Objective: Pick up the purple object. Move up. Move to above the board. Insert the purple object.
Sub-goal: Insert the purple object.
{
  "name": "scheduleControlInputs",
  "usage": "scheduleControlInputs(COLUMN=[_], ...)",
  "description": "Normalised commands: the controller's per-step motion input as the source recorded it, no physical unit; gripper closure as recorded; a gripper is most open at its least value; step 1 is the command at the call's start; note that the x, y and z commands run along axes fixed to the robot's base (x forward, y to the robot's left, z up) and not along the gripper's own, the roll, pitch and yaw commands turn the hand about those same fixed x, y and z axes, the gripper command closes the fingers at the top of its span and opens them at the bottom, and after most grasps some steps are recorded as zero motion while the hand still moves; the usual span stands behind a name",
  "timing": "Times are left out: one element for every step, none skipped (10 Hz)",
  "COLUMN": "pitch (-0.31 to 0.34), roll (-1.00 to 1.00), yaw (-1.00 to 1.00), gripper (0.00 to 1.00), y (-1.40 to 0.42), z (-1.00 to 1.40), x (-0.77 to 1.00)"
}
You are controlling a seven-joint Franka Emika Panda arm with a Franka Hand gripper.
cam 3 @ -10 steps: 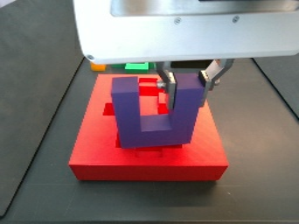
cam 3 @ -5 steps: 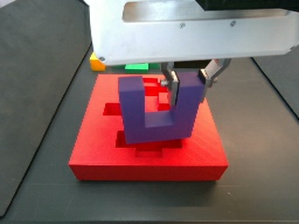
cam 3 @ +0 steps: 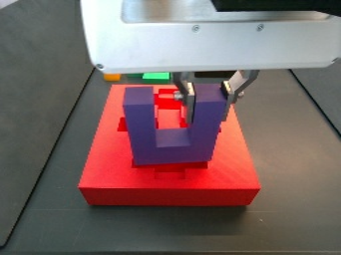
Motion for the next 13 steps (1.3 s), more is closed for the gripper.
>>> scheduleControlInputs(pitch=[0.0, 0.0, 0.0, 0.0, 0.0, 0.0, -0.017, -0.02, -0.004, 0.0, 0.0, 0.0, 0.0], roll=[0.09, 0.06, 0.07, 0.05, 0.02, 0.02, 0.0, 0.0, 0.0, 0.0, 0.01, 0.01, 0.01], yaw=[-0.18, -0.14, -0.07, -0.02, 0.0, 0.0, 0.0, 0.0, 0.0, 0.0, 0.0, 0.0, 0.0], gripper=[1.0, 1.0, 1.0, 1.0, 1.0, 1.0, 1.0, 1.0, 1.0, 1.0, 1.0, 1.0, 1.0], y=[-0.11, -0.06, 0.0, 0.07, 0.09, 0.04, 0.0, 0.0, 0.0, -0.03, 0.0, 0.0, -0.05], z=[-0.04, -0.05, -0.08, -0.06, -0.04, -0.09, -0.17, -0.17, -0.16, -0.15, -0.13, -0.11, -0.08], x=[-0.09, -0.01, 0.0, 0.0, 0.0, 0.0, 0.0, 0.0, 0.0, 0.0, 0.02, 0.09, 0.24])
